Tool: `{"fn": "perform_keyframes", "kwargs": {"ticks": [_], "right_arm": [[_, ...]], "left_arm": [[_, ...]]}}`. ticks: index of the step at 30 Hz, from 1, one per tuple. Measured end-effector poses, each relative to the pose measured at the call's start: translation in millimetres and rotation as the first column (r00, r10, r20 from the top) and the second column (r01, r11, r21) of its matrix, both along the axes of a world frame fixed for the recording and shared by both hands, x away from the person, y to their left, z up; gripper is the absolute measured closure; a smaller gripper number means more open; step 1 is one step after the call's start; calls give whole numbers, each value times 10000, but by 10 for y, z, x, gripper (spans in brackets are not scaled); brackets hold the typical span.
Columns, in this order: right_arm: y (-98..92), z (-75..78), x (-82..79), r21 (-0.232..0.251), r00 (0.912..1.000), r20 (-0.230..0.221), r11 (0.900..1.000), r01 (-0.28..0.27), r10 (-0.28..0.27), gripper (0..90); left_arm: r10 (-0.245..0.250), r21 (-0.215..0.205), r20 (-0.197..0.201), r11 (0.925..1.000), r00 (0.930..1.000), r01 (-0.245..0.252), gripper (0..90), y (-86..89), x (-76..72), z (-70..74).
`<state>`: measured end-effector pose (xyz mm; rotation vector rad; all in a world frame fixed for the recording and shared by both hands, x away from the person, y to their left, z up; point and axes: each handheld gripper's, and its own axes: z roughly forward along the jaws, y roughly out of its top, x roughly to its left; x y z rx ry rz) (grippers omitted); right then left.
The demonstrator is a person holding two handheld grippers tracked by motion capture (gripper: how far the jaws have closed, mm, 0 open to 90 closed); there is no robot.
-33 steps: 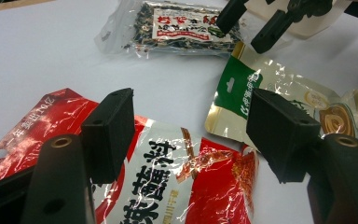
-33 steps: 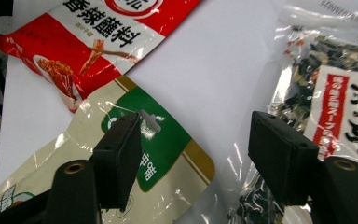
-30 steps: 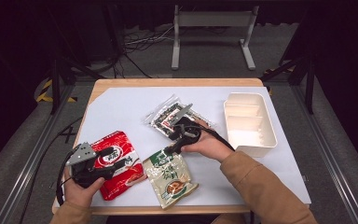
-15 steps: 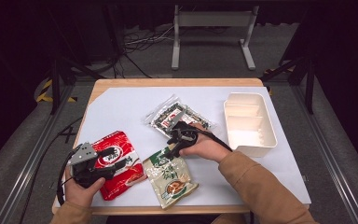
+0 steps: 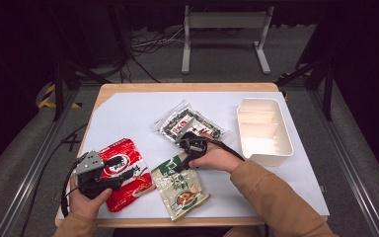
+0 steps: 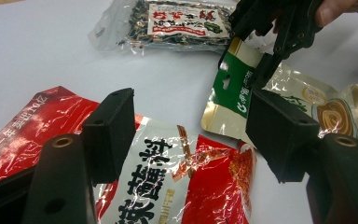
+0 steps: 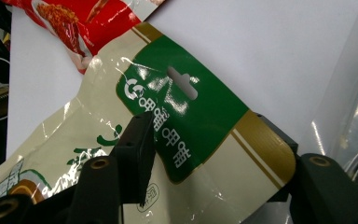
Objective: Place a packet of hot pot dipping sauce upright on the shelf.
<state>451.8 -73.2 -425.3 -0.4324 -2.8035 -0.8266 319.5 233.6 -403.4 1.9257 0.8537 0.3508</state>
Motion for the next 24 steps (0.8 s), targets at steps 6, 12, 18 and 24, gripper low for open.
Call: {"fn": "perform_keyframes", "kwargs": {"ticks": [6, 12, 18, 24], "right_arm": [[15, 23, -26, -239, 9994, -250, 9994, -246, 240, 559], [21, 73, -49, -425, 9979, -129, 9970, -647, 642, 690], [17, 166, -87, -335, 9975, -100, 9969, -705, 702, 824], [8, 247, -141, -264, 9973, 66, 9970, -731, 733, 863]], "left_arm": [[0, 6, 0, 10000, 10000, 0, 334, 0, 1, 0], [-21, 14, 33, 10000, 10000, 21, 334, -2, 2, -1], [11, -29, -49, 10000, 10000, -11, 334, -14, -5, -6], [-8, 7, -37, 10000, 10000, 8, 334, -15, -1, -8]]}}
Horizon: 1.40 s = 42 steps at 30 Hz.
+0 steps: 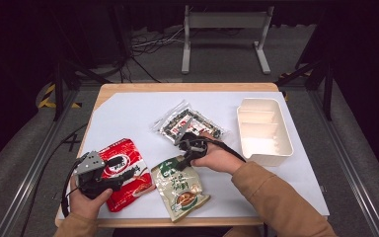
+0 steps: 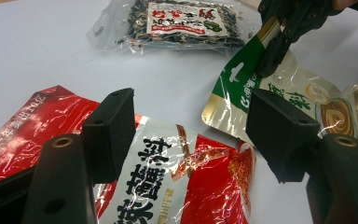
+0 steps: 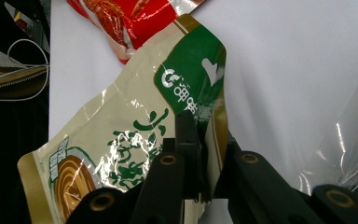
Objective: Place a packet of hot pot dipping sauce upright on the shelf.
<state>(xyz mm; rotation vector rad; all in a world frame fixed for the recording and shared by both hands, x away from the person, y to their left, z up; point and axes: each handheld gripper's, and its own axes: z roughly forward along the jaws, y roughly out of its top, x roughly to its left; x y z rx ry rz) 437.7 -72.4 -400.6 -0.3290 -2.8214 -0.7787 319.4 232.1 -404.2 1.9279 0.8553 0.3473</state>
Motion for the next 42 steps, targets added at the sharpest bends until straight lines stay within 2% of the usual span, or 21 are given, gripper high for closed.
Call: {"fn": "perform_keyframes", "kwargs": {"ticks": [7, 18, 22, 23, 24, 30, 35, 42], "right_arm": [[-23, 113, -81, 116, 9995, 226, 9997, -234, 231, 884], [-82, 390, -243, 739, 9941, 934, 9954, -616, 546, 887], [-125, 522, -303, 1022, 9922, 1132, 9927, -644, 527, 888], [-140, 557, -327, 1015, 9934, 1065, 9934, -530, 421, 888], [-152, 592, -333, 1113, 9910, 1246, 9918, -629, 489, 888], [-219, 761, -408, 1390, 9877, 1517, 9885, -591, 377, 889], [-258, 868, -440, 1564, 9817, 1886, 9860, -580, 278, 890], [-309, 971, -446, 1742, 9687, 2473, 9826, -643, 195, 890]], "left_arm": [[-17, 50, 11, 10000, 10000, 17, 334, -3, 1, -1], [54, 34, 29, 10000, 10000, -54, 334, 2, 1, -1], [57, 44, 32, 10000, 10000, -57, 333, 4, 4, -2], [62, 47, 26, 10000, 10000, -62, 332, 4, 6, -3], [81, 14, -7, 10000, 10000, -81, 332, 2, 4, -5], [68, 32, -1, 10000, 10000, -68, 332, 5, 6, -5], [94, 45, 5, 9999, 10000, -94, 332, 4, 8, -6], [77, 73, -24, 9999, 10000, -77, 332, 8, 12, -8]]}}
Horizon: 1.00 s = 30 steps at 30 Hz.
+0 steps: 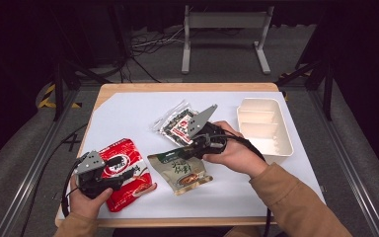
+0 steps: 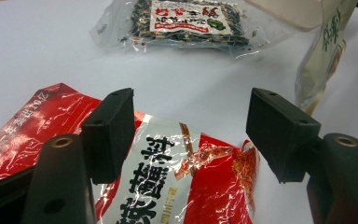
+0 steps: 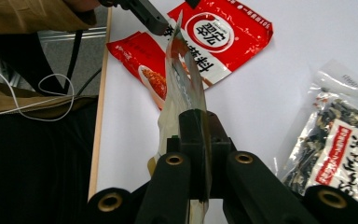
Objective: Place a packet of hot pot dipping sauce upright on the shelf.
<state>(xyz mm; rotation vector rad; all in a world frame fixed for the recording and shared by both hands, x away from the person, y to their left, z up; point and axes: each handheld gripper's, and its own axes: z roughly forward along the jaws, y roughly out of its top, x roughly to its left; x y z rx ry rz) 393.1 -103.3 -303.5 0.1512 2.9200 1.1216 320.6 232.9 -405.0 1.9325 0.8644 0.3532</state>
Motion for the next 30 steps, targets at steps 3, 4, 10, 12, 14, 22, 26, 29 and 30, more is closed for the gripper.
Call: {"fn": "perform_keyframes", "kwargs": {"ticks": [3, 4, 10, 12, 14, 22, 26, 29, 30], "right_arm": [[-19, 43, 7, 33, 9996, 292, 10000, 19, -20, 890], [-24, 54, 4, 29, 9995, 319, 10000, 61, -62, 890], [-66, 154, 19, 175, 9976, 626, 9995, 278, -289, 889], [-85, 186, 29, 297, 9970, 697, 9990, 323, -343, 888], [-105, 219, 35, 429, 9961, 807, 9985, 333, -366, 889], [-171, 363, 48, 737, 9915, 1156, 9959, 519, -602, 889], [-228, 444, 77, 852, 9875, 1370, 9941, 665, -778, 889], [-276, 485, 108, 948, 9845, 1501, 9925, 766, -903, 889], [-287, 493, 117, 962, 9834, 1554, 9922, 790, -933, 889]], "left_arm": [[18, -31, -19, 10000, 10000, -18, 332, 1, -3, 1], [18, -31, -20, 10000, 10000, -18, 332, 1, -2, 1], [34, -33, -24, 10000, 10000, -34, 332, -1, -1, -2], [34, -33, -63, 10000, 10000, -34, 331, 5, 1, -3], [44, -9, -40, 10000, 10000, -44, 331, 8, 5, -5], [-37, -73, 18, 10000, 10000, 37, 323, 18, 17, -11], [-5, -107, -34, 9999, 10000, 4, 318, 18, 18, -13], [57, -119, -17, 9999, 10000, -58, 317, 18, 19, -15], [68, -114, -20, 9999, 10000, -69, 317, 19, 21, -16]]}}
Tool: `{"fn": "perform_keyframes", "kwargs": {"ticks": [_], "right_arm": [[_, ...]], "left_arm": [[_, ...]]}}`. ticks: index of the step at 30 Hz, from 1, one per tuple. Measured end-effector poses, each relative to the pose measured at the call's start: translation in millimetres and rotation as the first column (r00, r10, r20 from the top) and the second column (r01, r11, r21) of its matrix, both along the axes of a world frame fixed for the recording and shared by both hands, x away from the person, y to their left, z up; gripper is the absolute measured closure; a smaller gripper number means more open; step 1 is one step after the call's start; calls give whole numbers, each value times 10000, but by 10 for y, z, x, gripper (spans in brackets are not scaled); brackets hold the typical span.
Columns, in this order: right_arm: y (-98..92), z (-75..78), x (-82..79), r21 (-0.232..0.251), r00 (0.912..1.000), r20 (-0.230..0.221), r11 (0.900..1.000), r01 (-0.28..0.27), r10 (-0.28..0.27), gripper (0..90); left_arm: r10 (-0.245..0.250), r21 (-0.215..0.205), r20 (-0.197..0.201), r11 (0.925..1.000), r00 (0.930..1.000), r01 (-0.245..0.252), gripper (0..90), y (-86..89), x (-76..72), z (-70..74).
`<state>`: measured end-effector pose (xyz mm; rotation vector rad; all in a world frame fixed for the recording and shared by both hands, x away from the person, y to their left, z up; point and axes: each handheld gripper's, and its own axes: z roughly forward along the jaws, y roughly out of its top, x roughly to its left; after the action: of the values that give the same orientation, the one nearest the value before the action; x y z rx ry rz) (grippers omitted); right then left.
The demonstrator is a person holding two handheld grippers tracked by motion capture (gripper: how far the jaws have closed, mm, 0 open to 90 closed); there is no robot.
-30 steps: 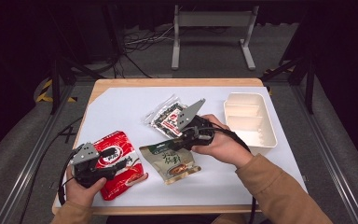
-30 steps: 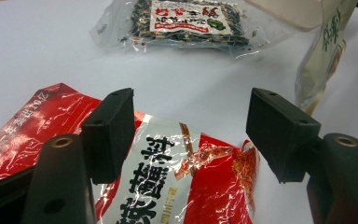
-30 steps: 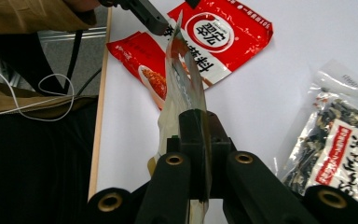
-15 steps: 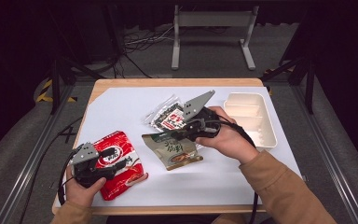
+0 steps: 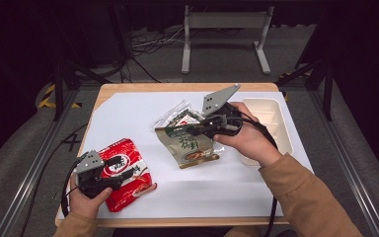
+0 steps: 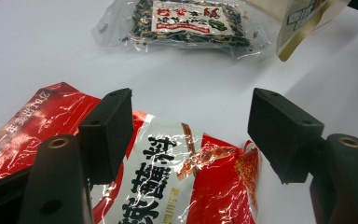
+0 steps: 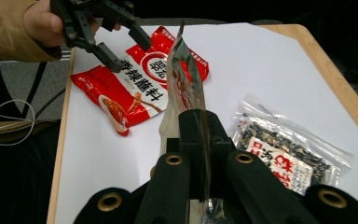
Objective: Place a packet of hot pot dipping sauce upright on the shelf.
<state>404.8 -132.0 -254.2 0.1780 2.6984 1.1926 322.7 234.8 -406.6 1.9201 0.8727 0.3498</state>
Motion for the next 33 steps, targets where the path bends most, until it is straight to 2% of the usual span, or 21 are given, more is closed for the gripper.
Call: {"fn": "perform_keyframes", "kwargs": {"ticks": [13, 19, 33], "right_arm": [[-221, 153, 110, 125, 9966, 699, 9990, 424, -432, 889], [-382, 209, 190, 529, 9948, 809, 9969, 577, -619, 889], [-706, 342, 371, 735, 9832, 1341, 9907, 1144, -1234, 889]], "left_arm": [[42, 5, -63, 10000, 10000, -42, 316, 10, 13, -2], [58, -122, -159, 9999, 9999, -60, 313, 24, 15, -8], [116, -89, -129, 9999, 9998, -117, 312, 35, 28, -17]]}}
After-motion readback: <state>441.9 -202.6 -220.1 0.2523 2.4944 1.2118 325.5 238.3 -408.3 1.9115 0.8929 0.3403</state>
